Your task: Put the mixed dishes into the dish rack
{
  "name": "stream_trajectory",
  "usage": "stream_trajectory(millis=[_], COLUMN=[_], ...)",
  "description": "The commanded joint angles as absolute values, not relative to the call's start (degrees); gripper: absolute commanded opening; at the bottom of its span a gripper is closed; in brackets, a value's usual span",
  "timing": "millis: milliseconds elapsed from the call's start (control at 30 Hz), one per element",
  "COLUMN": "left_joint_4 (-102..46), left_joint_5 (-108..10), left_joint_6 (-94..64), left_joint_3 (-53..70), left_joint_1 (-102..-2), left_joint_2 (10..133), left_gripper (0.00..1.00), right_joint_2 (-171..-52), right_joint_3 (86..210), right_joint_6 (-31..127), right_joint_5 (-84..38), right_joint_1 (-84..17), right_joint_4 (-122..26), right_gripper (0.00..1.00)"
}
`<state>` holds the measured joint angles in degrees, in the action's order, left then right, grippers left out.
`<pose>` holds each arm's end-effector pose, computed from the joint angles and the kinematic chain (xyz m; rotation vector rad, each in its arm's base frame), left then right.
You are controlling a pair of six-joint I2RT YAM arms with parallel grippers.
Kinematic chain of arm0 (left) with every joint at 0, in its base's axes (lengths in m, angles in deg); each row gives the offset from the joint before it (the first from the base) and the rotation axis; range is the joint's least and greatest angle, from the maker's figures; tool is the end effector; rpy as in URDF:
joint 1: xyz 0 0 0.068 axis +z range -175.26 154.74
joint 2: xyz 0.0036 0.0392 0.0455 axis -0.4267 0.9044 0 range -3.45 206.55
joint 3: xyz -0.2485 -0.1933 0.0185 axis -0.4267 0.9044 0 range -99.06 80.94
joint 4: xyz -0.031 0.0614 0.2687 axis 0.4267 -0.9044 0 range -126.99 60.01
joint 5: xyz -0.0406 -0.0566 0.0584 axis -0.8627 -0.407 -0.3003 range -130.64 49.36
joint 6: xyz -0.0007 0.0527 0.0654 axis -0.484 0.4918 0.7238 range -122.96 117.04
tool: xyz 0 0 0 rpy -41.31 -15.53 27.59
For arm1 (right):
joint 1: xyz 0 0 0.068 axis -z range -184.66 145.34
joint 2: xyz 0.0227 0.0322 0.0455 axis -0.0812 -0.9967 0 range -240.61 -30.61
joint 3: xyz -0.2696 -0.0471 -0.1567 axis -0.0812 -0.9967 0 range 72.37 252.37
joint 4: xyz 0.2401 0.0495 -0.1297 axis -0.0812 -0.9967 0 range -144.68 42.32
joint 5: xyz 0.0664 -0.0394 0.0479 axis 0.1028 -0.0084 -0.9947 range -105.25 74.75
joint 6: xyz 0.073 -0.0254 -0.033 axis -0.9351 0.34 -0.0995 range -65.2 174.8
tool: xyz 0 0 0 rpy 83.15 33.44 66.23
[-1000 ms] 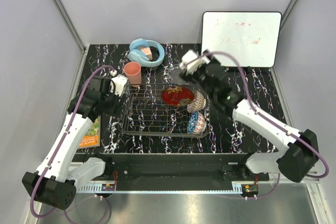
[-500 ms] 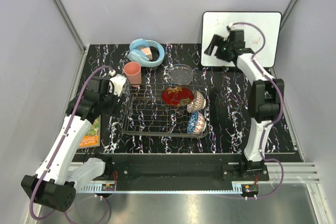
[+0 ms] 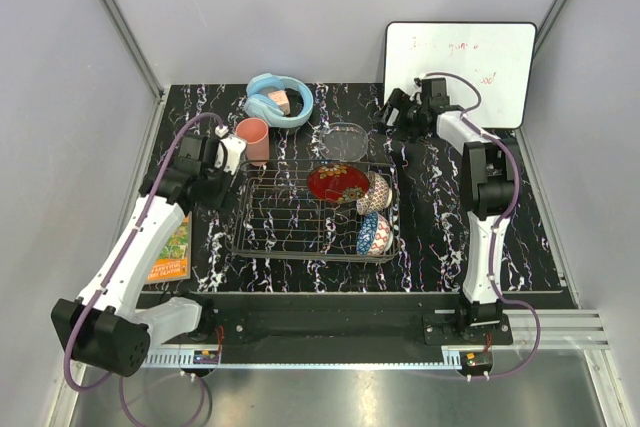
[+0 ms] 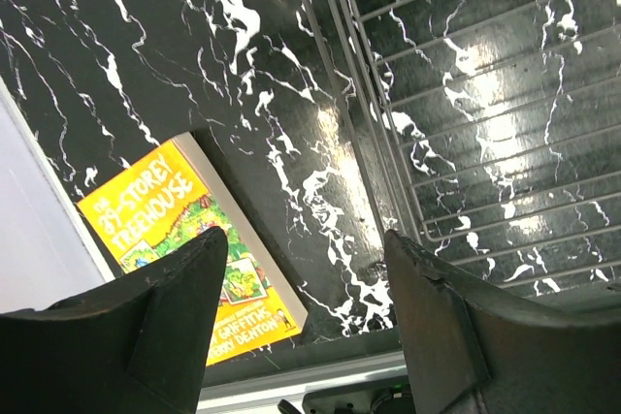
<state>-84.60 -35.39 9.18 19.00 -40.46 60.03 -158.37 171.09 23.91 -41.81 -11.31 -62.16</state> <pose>0.2218 -0.0532 0.3195 0.5675 2.4835 0.0962 0.5603 0.0985 0.1858 0.2639 2.3766 0.8605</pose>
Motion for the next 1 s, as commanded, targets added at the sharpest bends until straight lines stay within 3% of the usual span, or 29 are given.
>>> stream_trajectory(millis=[0,767,967], left_joint_4=[-85.4,-82.7,-81.7], left_joint_5=[-34.2,-35.5,-35.9], left_joint_6=[8.5,10.9,12.2], left_joint_3=[14.8,18.7,19.7], left_joint_1=[-40.1,-40.1,-40.1], left_joint_2=[61.6,57.4,55.4], left_gripper=[0.69,0.68,0.68], right_joint_2=[-159.6,-167.3,-170.1], right_joint_3=[171.7,175.0,176.8], right_joint_6=[22.2,18.9,17.9], right_joint_5=[-44.9,-43.5,-42.5], right_joint_1=[-11.6,-17.4,-18.2], right_joint_4=[-59.5,-63.0,-64.6], right_gripper=[0.89,0.79,0.66])
